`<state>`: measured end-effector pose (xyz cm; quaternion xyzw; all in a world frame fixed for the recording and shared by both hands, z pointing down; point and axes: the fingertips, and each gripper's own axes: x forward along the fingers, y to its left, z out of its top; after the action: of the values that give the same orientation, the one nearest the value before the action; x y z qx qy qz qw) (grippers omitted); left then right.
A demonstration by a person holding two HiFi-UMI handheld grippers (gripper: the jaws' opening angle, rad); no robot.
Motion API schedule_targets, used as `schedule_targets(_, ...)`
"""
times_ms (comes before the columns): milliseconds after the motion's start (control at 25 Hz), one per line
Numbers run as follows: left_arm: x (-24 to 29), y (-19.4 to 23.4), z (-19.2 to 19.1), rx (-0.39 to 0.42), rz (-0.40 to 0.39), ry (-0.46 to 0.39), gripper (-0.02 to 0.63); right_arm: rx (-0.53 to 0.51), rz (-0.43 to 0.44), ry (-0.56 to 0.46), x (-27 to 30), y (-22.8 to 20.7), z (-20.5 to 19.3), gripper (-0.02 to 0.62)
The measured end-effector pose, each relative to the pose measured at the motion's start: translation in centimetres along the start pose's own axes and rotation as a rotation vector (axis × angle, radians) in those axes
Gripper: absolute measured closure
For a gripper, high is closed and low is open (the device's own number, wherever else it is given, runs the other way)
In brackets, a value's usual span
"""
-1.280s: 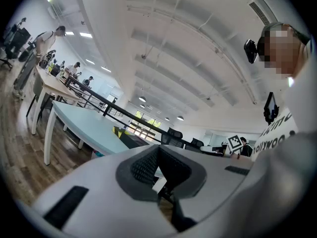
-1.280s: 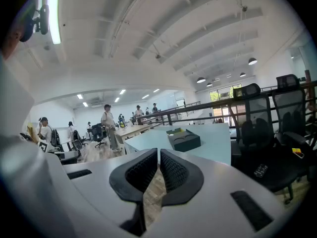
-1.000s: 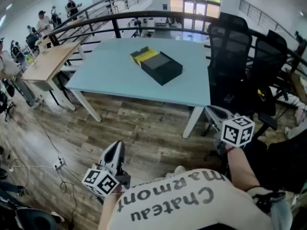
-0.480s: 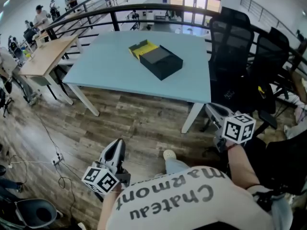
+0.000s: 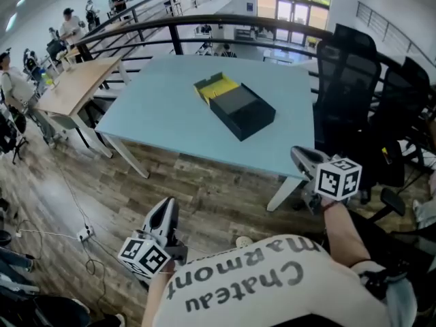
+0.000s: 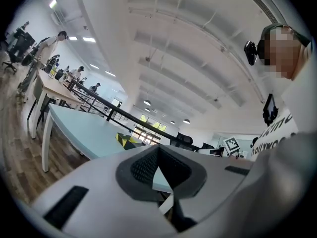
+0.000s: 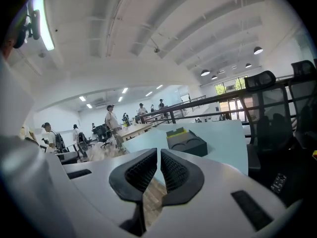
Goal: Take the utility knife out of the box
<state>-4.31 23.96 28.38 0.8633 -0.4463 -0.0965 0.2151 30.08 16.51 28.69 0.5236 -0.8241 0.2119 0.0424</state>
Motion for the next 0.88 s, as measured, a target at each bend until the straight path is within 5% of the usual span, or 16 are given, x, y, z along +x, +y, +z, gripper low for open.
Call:
schedule_targets(480, 8.0, 6.7, 3.4, -0.003, 0.137, -0.162, 0.604, -0.064, 0.133, 0.052, 13.3, -3.8, 4.1, 0.548)
schedule_targets(880, 11.9, 11.1, 2.4, -0.015, 0.148, -0.059, 0.604, 0.021, 0.142, 0.131, 20.4, -5.6, 2.1, 0.548)
